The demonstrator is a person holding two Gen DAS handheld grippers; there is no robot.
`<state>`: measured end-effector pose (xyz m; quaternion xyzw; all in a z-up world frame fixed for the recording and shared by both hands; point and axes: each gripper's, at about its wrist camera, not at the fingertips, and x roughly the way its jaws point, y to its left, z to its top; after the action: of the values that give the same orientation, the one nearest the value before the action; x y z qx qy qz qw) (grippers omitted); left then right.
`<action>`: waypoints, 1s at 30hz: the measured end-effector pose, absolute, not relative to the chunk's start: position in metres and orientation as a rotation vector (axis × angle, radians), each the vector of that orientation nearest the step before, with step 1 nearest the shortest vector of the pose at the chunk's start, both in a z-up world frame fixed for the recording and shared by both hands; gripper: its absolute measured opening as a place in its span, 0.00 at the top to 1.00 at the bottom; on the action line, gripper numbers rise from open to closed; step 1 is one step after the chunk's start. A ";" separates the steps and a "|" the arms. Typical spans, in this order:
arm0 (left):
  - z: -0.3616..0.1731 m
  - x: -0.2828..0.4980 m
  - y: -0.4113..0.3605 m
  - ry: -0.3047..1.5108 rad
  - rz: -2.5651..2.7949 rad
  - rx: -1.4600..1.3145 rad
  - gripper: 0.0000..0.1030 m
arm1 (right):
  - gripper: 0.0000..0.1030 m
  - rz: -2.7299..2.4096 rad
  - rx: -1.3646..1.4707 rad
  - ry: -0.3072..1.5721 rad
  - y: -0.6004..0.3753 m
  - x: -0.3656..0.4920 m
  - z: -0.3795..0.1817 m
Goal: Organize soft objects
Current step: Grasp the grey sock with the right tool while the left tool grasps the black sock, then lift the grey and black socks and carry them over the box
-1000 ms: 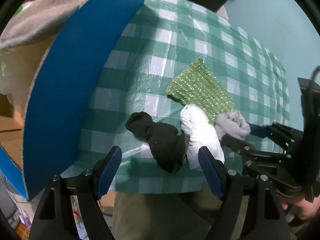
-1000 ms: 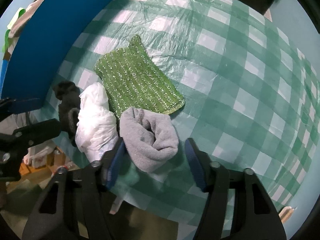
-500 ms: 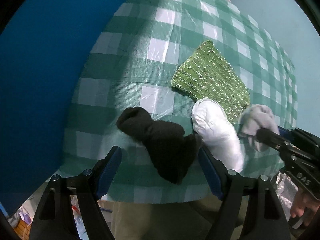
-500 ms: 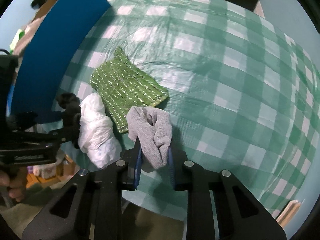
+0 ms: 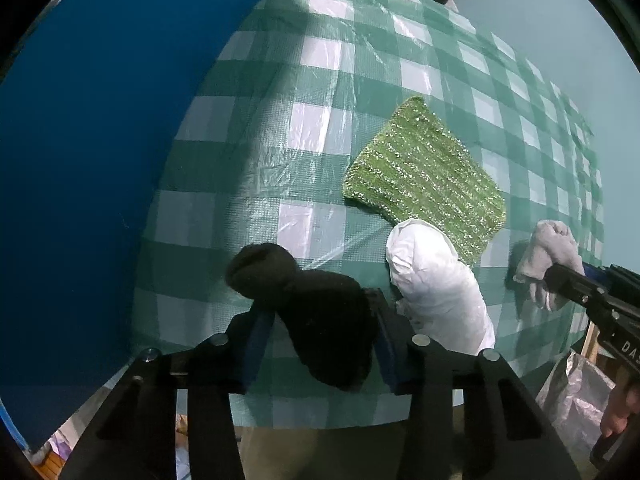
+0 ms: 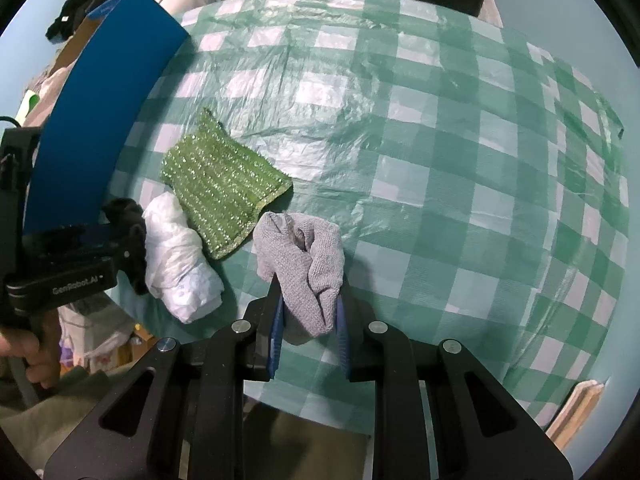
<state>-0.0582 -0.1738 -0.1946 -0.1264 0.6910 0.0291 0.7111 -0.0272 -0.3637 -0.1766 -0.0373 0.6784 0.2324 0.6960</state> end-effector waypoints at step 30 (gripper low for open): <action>-0.089 -0.064 -0.160 1.332 -0.007 -0.175 0.56 | 0.80 0.579 -0.072 1.380 -0.331 -0.017 -0.099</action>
<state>-0.0639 -0.1599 -0.0889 -0.0812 0.6170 -0.0032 0.7828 -0.0175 -0.3315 -0.0987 -0.0329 0.6273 0.2629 0.7323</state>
